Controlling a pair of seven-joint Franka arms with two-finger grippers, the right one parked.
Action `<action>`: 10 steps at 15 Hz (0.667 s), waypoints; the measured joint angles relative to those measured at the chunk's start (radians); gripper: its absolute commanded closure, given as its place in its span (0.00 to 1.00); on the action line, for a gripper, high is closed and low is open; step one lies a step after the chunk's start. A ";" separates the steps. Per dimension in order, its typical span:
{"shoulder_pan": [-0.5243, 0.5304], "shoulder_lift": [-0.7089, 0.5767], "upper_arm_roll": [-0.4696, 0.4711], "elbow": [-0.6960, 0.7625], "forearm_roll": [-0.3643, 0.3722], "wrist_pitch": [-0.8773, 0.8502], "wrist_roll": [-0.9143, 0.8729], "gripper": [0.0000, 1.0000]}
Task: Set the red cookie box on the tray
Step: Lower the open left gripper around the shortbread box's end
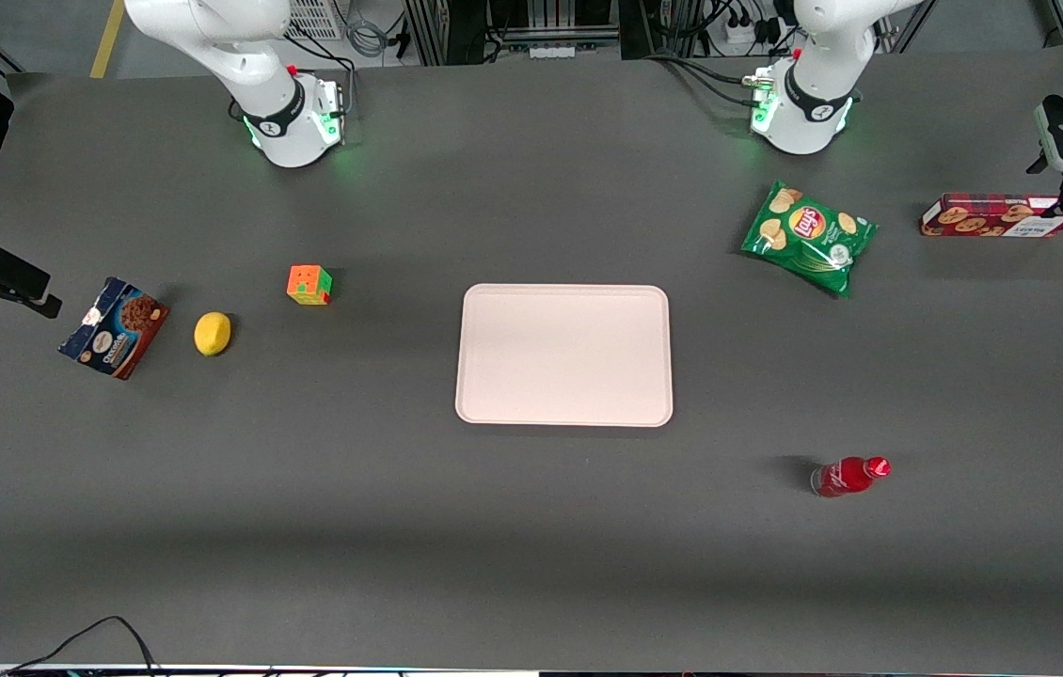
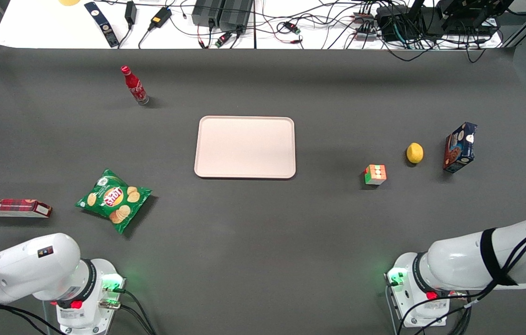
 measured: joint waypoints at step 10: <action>0.001 0.093 0.012 -0.039 0.000 0.135 0.015 0.02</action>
